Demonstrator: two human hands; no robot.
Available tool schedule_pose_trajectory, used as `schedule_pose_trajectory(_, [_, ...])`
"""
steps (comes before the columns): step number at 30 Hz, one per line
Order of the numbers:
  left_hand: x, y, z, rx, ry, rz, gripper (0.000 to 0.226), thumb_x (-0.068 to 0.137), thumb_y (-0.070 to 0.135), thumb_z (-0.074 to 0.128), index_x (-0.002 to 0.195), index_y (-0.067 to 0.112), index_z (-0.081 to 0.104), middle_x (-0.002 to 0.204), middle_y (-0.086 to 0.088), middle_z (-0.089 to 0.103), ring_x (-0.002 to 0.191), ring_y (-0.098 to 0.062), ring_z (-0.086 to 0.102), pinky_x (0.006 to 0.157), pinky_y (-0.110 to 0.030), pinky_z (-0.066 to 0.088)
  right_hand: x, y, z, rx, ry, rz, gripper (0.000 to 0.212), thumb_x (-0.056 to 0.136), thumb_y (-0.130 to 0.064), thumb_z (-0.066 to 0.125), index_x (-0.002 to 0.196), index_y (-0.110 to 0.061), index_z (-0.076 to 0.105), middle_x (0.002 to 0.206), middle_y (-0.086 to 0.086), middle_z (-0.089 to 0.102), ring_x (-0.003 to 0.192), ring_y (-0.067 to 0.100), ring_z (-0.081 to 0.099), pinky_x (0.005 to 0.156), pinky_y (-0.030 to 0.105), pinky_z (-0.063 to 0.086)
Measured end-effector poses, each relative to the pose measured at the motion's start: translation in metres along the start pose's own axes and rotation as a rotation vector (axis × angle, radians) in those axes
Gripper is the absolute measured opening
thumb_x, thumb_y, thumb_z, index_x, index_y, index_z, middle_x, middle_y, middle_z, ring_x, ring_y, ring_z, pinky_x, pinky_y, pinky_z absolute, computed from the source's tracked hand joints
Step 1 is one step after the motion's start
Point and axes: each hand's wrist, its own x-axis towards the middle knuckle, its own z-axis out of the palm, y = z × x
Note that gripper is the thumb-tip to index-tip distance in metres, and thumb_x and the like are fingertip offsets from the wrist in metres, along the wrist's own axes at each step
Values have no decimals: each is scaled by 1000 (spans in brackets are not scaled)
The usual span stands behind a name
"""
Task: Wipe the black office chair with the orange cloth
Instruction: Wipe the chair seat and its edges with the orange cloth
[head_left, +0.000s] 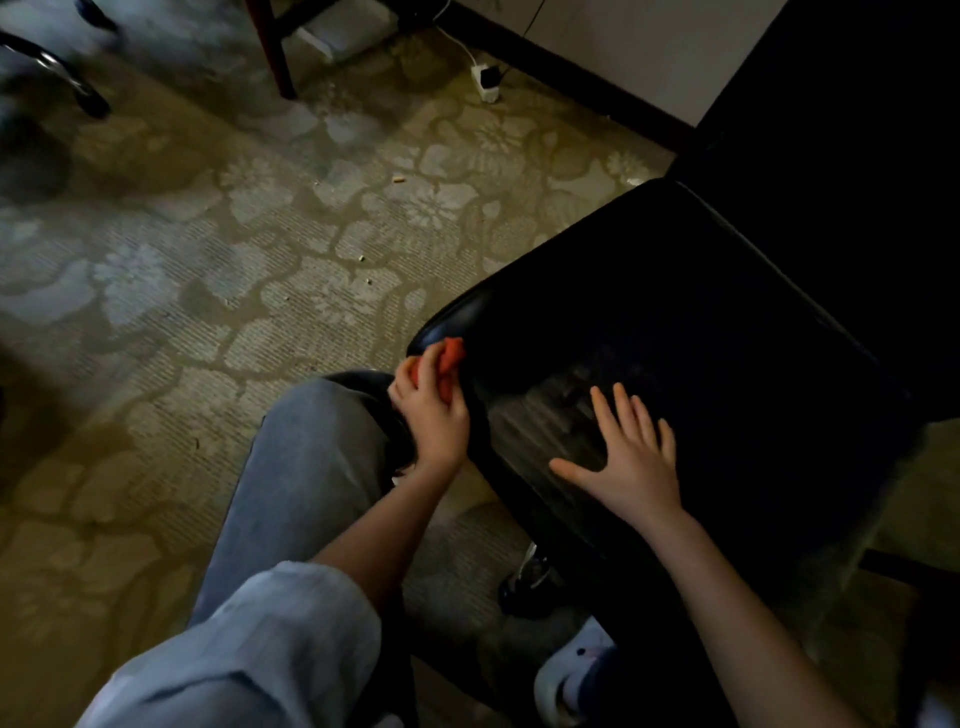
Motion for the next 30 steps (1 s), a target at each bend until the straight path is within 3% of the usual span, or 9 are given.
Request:
schedule_pose_trajectory(3, [-16, -4, 5, -158, 18, -136, 44, 85, 17, 52, 127, 4, 52, 125, -23, 42, 115, -36, 45, 101, -32, 30, 9, 4, 3, 21, -47, -19, 100, 77, -79, 35, 148, -31, -16, 157, -4, -20, 144, 17, -16, 116, 45, -5])
schedule_pose_trajectory(5, [-39, 0, 6, -202, -51, -122, 47, 84, 20, 49, 128, 3, 51, 126, -22, 41, 117, -31, 44, 103, -33, 32, 14, 1, 6, 42, -41, -17, 100, 77, -79, 35, 148, -31, -17, 156, -4, -22, 144, 18, -18, 115, 45, -8])
schedule_pose_trajectory(9, [-70, 4, 9, -42, -200, 290, 42, 82, 22, 48, 123, 27, 49, 123, 0, 40, 110, -20, 37, 95, -38, 36, 19, -2, 13, 66, 17, 14, 104, 72, -87, 29, 148, -32, -14, 157, -5, -18, 144, 17, -16, 114, 44, -9])
schedule_pose_trajectory(11, [-68, 5, 13, 74, -232, 526, 41, 81, 23, 50, 121, 27, 50, 119, 1, 41, 103, -23, 39, 90, -35, 39, 21, -3, 15, 76, 47, 22, 109, 61, -90, 19, 148, -34, -13, 158, -6, -16, 145, 16, -14, 114, 43, -9])
schedule_pose_trajectory(15, [-30, 18, 23, 229, -246, 770, 37, 83, 23, 54, 120, 23, 57, 112, -8, 53, 91, -31, 50, 79, -37, 44, 22, -3, 13, 129, 34, 19, 108, 70, -83, 45, 149, -34, -11, 158, -7, -15, 145, 15, -13, 115, 41, -7])
schedule_pose_trajectory(21, [33, 47, 27, 378, -243, 552, 38, 83, 27, 46, 117, 21, 62, 107, -14, 58, 89, -36, 52, 77, -39, 45, 24, -4, 9, 138, 49, 15, 110, 69, -83, 45, 149, -33, -11, 158, -6, -14, 145, 16, -12, 116, 41, -6])
schedule_pose_trajectory(25, [35, 22, 11, 296, -192, 434, 38, 82, 20, 53, 120, 23, 57, 110, -14, 56, 92, -37, 51, 80, -41, 44, 26, -5, 6, 185, 37, 12, 110, 70, -81, 47, 149, -33, -12, 158, -6, -17, 145, 16, -14, 115, 41, -7])
schedule_pose_trajectory(27, [25, 14, 4, 265, -186, 477, 37, 83, 23, 48, 120, 24, 54, 110, -13, 56, 92, -35, 50, 83, -37, 40, 26, -8, 8, 191, 51, 5, 111, 70, -80, 49, 149, -32, -13, 158, -5, -17, 145, 17, -14, 115, 42, -8])
schedule_pose_trajectory(30, [-6, 22, 14, 260, -320, 703, 36, 84, 22, 49, 118, 23, 58, 108, -11, 59, 93, -30, 50, 83, -32, 36, 27, -6, 10, 189, 74, 7, 113, 71, -76, 53, 149, -29, -13, 158, -5, -16, 145, 16, -13, 115, 40, -8])
